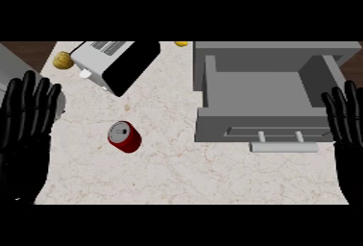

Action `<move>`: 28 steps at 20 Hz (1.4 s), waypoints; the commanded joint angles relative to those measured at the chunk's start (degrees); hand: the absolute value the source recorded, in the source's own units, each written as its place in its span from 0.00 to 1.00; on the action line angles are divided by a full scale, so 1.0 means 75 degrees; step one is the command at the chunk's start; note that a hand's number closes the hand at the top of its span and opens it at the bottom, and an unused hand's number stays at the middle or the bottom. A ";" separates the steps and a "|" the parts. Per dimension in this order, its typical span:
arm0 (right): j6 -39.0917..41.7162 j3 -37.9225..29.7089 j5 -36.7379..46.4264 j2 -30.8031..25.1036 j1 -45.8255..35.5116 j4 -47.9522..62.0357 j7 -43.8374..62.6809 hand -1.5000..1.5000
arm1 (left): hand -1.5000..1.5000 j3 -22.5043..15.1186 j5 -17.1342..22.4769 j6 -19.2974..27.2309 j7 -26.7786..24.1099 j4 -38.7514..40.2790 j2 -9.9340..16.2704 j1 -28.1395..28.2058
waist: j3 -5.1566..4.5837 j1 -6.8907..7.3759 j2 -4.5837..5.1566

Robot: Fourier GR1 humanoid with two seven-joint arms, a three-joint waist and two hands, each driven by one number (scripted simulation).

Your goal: Pick up the can, place it into the drawer and close the drawer

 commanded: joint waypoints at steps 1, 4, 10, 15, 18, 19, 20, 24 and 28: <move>0.0101 0.0004 -0.0007 -0.0013 0.0257 -0.0284 0.0029 0.00 | 0.00 0.0054 0.0652 -0.0706 -0.0343 0.0511 0.0221 -0.0287 | 0.0003 -0.0038 -0.0065; -0.0100 0.0137 0.0150 0.0129 -0.0128 -0.0187 -0.0083 0.00 | 0.00 -0.0827 0.1872 -0.2289 -0.0438 0.0313 0.0547 -0.0378 | -0.0017 -0.0116 -0.0055; -0.0416 -0.0272 0.0076 0.0044 0.0254 0.0282 0.1543 0.00 | 0.00 -0.0802 0.2689 -0.3637 0.1232 0.0649 0.2038 0.0153 | 0.0001 0.0016 -0.0059; -0.0028 -0.0299 -0.0203 0.0032 0.1023 -0.0013 0.1217 0.00 | 0.00 -0.0222 0.3628 -0.4114 0.1728 0.0690 0.2380 -0.0040 | 0.0008 -0.0023 -0.0072; -0.0193 -0.0348 -0.0047 0.0112 0.0811 -0.0266 0.1633 0.00 | 0.00 0.0100 0.3708 -0.4289 0.1815 0.1039 0.2264 -0.0092 | 0.0005 -0.0012 -0.0069; 0.0165 -0.0918 -0.0594 -0.0139 0.0625 0.0386 0.1198 0.00 | 0.00 -0.0267 0.3169 -0.4312 0.1510 0.0927 0.1975 0.0234 | 0.0006 -0.0001 -0.0067; 0.0131 -0.0341 -0.0156 0.0195 0.1429 0.0023 0.0825 0.00 | 0.00 0.0261 0.3690 -0.4351 0.1675 0.1658 0.2217 -0.0466 | 0.0006 -0.0044 -0.0065; 0.0083 -0.0442 -0.0086 0.0231 0.1215 0.0021 0.1054 0.00 | 0.00 0.0044 0.3781 -0.3770 0.2637 0.0417 0.1946 0.0039 | 0.0007 0.0001 -0.0073; 0.0631 -0.1101 -0.0725 -0.0034 0.1271 0.0588 0.0478 0.00 | 0.00 0.0525 0.3535 -0.4634 0.1747 0.2149 0.1970 -0.0352 | 0.0006 -0.0023 -0.0062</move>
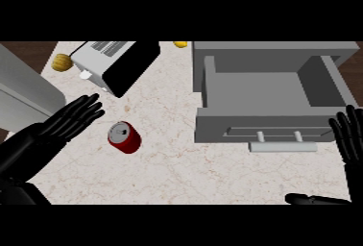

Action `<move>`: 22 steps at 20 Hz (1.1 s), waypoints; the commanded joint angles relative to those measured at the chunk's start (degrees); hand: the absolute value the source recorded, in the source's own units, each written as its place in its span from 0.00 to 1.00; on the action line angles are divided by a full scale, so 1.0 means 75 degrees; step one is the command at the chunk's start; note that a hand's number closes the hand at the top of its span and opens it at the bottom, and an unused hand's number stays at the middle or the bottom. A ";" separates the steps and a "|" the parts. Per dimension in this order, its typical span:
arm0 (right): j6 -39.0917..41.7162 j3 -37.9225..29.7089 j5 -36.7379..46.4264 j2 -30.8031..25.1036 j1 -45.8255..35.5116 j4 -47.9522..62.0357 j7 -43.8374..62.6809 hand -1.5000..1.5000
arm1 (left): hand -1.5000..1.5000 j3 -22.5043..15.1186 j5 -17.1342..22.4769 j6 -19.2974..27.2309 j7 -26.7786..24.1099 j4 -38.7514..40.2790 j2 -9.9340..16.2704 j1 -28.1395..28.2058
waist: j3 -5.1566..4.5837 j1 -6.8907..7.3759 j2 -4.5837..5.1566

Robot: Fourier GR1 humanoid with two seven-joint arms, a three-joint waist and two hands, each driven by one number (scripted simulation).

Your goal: Pick up the can, place it into the drawer and close the drawer

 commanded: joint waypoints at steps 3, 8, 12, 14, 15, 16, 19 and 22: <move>0.0281 -0.0024 0.0057 0.0107 0.0793 -0.0522 -0.0099 0.00 | 0.00 0.0283 0.0057 0.0110 0.0484 0.0208 -0.0114 -0.0254 | 0.0001 -0.0013 -0.0004; 0.0218 -0.0165 0.0227 0.0194 -0.0026 0.0228 -0.0287 0.00 | 0.00 0.0052 -0.0644 -0.0078 0.0114 0.0652 -0.0601 -0.0534 | 0.0001 0.0006 0.0002; 0.0351 -0.0516 -0.0015 0.0128 0.0079 0.0343 -0.0440 0.00 | 0.00 -0.0182 -0.1747 -0.0235 -0.0890 0.1501 -0.1044 -0.0427 | 0.0000 -0.0002 0.0006; 0.0752 -0.0667 -0.0263 0.0087 0.0576 0.0274 -0.0801 0.00 | 0.00 0.0013 -0.1698 -0.0410 -0.0920 0.1766 -0.0893 -0.0472 | 0.0001 -0.0011 0.0002; 0.0456 -0.0413 0.0023 0.0168 0.0004 0.0157 -0.0287 0.00 | 0.00 -0.0135 -0.1884 -0.0358 -0.1019 0.1476 -0.1065 -0.0332 | 0.0000 0.0011 0.0001; 0.0827 -0.0631 -0.0298 0.0067 0.0690 0.0024 -0.0635 0.00 | 0.00 -0.0266 -0.2458 -0.0347 -0.1786 0.1829 -0.1298 0.0051 | -0.0001 -0.0013 0.0001; 0.1052 -0.0976 -0.0446 -0.0029 0.0683 0.0330 -0.0855 0.00 | 0.00 0.0208 -0.2181 -0.0620 -0.1750 0.2287 -0.0924 -0.0436 | 0.0000 -0.0013 0.0002; 0.0748 -0.0609 -0.0001 0.0205 0.0336 0.0179 -0.0484 0.00 | 0.00 0.0163 -0.2748 -0.0574 -0.2278 0.2907 -0.1061 -0.0489 | -0.0001 -0.0002 0.0004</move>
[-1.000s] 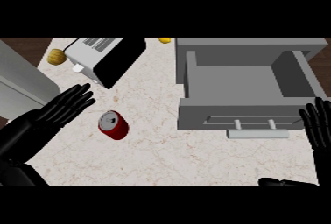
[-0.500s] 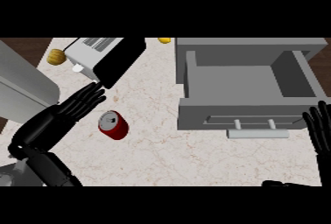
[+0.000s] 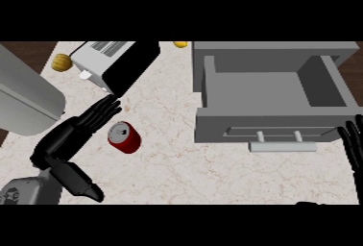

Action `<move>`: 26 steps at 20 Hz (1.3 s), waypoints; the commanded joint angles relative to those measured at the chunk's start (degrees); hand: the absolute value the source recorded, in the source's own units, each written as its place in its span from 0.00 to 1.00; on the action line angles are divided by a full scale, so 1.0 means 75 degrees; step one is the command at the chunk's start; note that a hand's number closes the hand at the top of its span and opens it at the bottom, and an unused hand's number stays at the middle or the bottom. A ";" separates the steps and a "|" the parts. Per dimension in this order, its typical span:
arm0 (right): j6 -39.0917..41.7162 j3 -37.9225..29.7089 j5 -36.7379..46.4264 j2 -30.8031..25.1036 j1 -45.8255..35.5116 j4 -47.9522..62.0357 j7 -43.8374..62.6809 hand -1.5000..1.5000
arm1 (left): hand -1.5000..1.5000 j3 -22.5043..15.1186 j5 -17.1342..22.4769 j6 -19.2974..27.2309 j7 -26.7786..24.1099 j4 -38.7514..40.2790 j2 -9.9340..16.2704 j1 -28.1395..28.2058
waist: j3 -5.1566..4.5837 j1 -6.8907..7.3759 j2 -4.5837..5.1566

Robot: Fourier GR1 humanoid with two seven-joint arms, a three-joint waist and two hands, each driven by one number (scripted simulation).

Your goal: Pick up the can, place it into the drawer and close the drawer

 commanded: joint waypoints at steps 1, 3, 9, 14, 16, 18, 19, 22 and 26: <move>0.0192 -0.0244 -0.0068 -0.0057 -0.0006 0.0038 -0.0021 0.00 | 0.00 0.0047 -0.0393 -0.0136 -0.0411 0.0072 -0.0017 0.0365 | 0.0000 0.0017 -0.0004; 0.0113 -0.0058 -0.0029 0.0087 0.0291 -0.0593 0.0316 0.00 | 0.00 0.0013 -0.0851 0.0164 -0.0811 0.1146 -0.0244 -0.0408 | -0.0002 -0.0025 0.0000; 0.0196 0.0007 0.0154 0.0183 -0.0017 -0.0147 0.0039 0.00 | 0.00 0.0313 -0.1537 0.0117 -0.2011 0.2406 0.0018 -0.0604 | -0.0002 -0.0018 0.0005; 0.0587 -0.0571 -0.0107 -0.0035 0.0105 0.0686 -0.0743 0.00 | 0.00 0.0380 -0.1925 -0.0086 -0.2928 0.3452 0.0294 -0.0749 | -0.0001 -0.0025 0.0009; 0.0247 -0.0105 0.0125 0.0298 0.0262 -0.0481 0.0233 0.00 | 0.00 0.0161 -0.2293 0.0365 -0.3080 0.3332 0.0008 -0.0694 | -0.0003 -0.0013 0.0000; 0.0558 -0.0446 -0.0261 0.0063 0.0198 -0.0193 -0.0050 0.00 | 0.00 0.0346 -0.2382 -0.0045 -0.3947 0.4217 0.0418 -0.0685 | -0.0003 -0.0028 0.0006; 0.0479 -0.0790 -0.0253 -0.0176 -0.0582 0.0775 -0.0224 0.00 | 0.00 0.0361 -0.1901 -0.0119 -0.2894 0.3158 0.0249 -0.0478 | 0.0001 0.0030 -0.0002; 0.0532 -0.0219 0.0324 0.0203 -0.0121 0.0665 -0.0601 0.00 | 0.00 0.0326 -0.2446 0.0082 -0.3882 0.4522 0.0209 -0.1104 | -0.0001 -0.0008 0.0004; 0.0287 -0.0111 0.0155 0.0459 0.0124 -0.0427 0.0114 0.00 | 0.00 0.0427 -0.2932 0.0211 -0.4744 0.6089 0.0473 -0.1878 | -0.0005 -0.0053 0.0011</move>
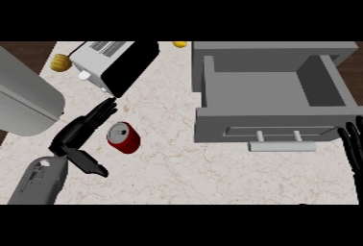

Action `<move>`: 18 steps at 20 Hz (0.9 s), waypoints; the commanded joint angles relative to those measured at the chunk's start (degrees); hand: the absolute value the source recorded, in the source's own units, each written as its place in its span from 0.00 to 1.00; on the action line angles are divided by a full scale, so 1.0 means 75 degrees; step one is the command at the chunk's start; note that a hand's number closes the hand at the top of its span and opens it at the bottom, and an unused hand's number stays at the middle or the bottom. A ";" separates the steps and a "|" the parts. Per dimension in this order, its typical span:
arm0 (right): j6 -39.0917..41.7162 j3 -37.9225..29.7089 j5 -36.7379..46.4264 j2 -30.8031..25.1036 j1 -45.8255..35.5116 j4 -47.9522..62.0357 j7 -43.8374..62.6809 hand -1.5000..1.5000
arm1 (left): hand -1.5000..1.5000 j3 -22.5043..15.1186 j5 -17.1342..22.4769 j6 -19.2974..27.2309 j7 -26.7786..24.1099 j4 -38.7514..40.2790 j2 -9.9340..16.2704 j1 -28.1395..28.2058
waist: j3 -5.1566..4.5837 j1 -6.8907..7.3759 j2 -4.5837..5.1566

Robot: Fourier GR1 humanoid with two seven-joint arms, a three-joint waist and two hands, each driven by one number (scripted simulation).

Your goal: Pick up the can, place it into the drawer and close the drawer

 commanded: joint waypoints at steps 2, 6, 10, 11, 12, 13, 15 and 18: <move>-0.0076 0.0010 0.0193 0.0133 0.0061 -0.0090 -0.0096 0.00 | 0.00 0.0003 -0.0286 -0.0197 -0.0745 0.0779 0.0222 -0.0109 | 0.0001 0.0015 -0.0004; 0.0034 -0.0051 0.0226 0.0059 -0.0014 -0.0010 -0.0013 0.00 | 0.00 0.0073 -0.0369 -0.0076 -0.0870 0.1176 0.0305 -0.0307 | 0.0001 0.0020 -0.0005; 0.0053 0.0189 0.0250 0.0220 0.0185 -0.0300 0.0044 0.00 | 0.00 -0.0079 -0.0679 0.0509 -0.1469 0.2370 -0.0167 -0.0611 | -0.0002 -0.0023 0.0004; 0.0041 -0.0033 -0.0025 0.0112 0.0161 -0.0742 0.0447 0.00 | 0.00 -0.0051 -0.0677 0.0319 -0.1581 0.2172 0.0163 -0.0341 | -0.0001 0.0001 -0.0004; -0.0116 0.0120 0.0192 0.0109 -0.0194 -0.0554 0.0701 0.00 | 0.00 0.0123 -0.0744 0.0137 -0.1866 0.3134 0.0514 -0.0962 | -0.0005 -0.0031 0.0015; 0.0226 -0.0248 -0.0377 0.0032 0.0317 -0.0847 0.0466 0.00 | 0.00 0.0144 -0.0527 0.0246 -0.0979 0.2629 0.0242 -0.1084 | 0.0000 -0.0025 -0.0003; 0.0153 -0.0241 -0.0128 -0.0061 -0.0225 -0.0130 0.0280 0.00 | 0.00 -0.0045 -0.0849 0.0352 -0.1922 0.3103 0.0241 -0.0979 | -0.0002 -0.0013 0.0008; 0.0050 -0.0327 -0.0324 -0.0097 -0.0343 -0.0483 0.0878 0.00 | 0.00 0.0054 -0.0670 0.0349 -0.1594 0.2968 0.0223 -0.1220 | -0.0001 0.0001 0.0002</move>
